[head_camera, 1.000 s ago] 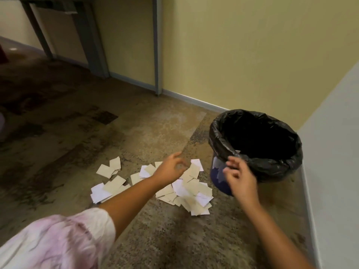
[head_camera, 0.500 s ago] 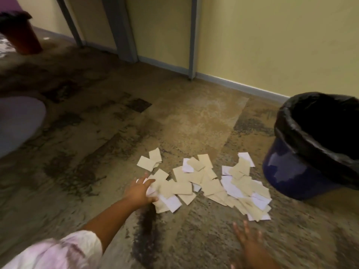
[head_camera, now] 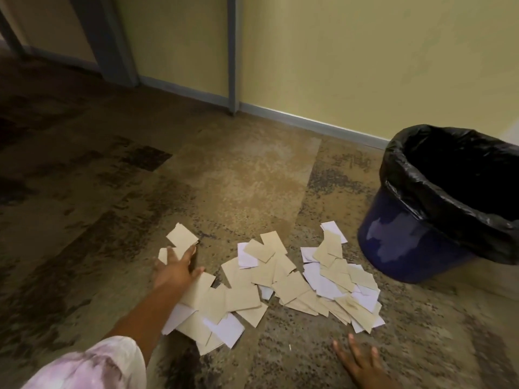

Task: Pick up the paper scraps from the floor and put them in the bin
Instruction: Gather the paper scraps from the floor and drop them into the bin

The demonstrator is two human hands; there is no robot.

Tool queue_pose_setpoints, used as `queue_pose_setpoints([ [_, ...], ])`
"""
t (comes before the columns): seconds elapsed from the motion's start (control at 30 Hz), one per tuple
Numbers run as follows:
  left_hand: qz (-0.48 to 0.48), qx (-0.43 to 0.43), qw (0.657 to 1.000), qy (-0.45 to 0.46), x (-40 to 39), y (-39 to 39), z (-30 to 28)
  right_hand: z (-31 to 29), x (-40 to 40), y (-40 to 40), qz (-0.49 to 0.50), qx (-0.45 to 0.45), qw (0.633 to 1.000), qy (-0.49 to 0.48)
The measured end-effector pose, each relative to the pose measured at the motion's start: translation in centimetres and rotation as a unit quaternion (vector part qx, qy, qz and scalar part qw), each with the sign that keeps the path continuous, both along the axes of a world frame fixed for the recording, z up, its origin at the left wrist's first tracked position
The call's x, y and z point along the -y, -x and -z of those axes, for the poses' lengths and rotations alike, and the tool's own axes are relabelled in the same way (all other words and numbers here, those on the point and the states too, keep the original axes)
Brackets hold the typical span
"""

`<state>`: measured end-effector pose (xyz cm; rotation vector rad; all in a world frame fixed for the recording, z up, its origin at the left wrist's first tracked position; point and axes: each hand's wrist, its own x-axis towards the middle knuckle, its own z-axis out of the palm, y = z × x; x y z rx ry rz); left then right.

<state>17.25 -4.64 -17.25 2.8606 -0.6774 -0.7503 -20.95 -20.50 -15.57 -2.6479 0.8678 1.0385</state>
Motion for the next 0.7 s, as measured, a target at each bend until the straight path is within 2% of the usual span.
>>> queue_pose_setpoints([
  [0.1, -0.003, 0.026, 1.000, 0.000, 0.3, 0.8, 1.0, 0.3, 0.3, 0.1, -0.034, 0.126, 0.988, 0.087],
  [0.13, 0.001, 0.041, 0.999, 0.002, 0.3, 1.3, 1.2, 0.6, 0.3, 0.2, -0.021, 0.129, 0.989, 0.063],
  [0.23, -0.011, 0.069, 0.996, 0.048, 0.3, 2.6, 2.1, 0.7, 0.2, 0.0, 0.032, 0.001, 0.999, -0.024],
  [0.33, -0.040, 0.101, 0.991, 0.080, 0.5, 3.3, 2.7, -0.6, 0.7, -0.9, 0.080, -0.001, 0.995, -0.051],
  [0.37, -0.041, 0.118, 0.989, 0.082, 0.5, 3.5, 2.9, -1.4, 0.9, -1.7, 0.103, 0.040, 0.993, -0.048],
  [0.4, -0.042, 0.133, 0.987, 0.085, 0.6, 3.6, 3.0, -1.9, 1.4, -2.5, 0.116, 0.126, 0.985, -0.003],
  [0.47, -0.050, 0.152, 0.982, 0.101, 0.6, 4.0, 3.4, -3.3, 3.1, -5.4, 0.155, 0.294, 0.937, 0.106],
  [0.5, -0.053, 0.159, 0.980, 0.111, 0.5, 4.0, 3.7, -3.6, 4.4, -7.0, 0.180, 0.338, 0.913, 0.137],
  [0.57, -0.052, 0.171, 0.976, 0.122, 0.5, 3.8, 4.2, -2.7, 8.0, -10.0, 0.237, 0.357, 0.895, 0.127],
  [0.7, -0.042, 0.181, 0.974, 0.130, 0.3, 3.9, 4.3, 0.2, 15.0, -14.0, 0.323, 0.319, 0.891, 0.021],
])
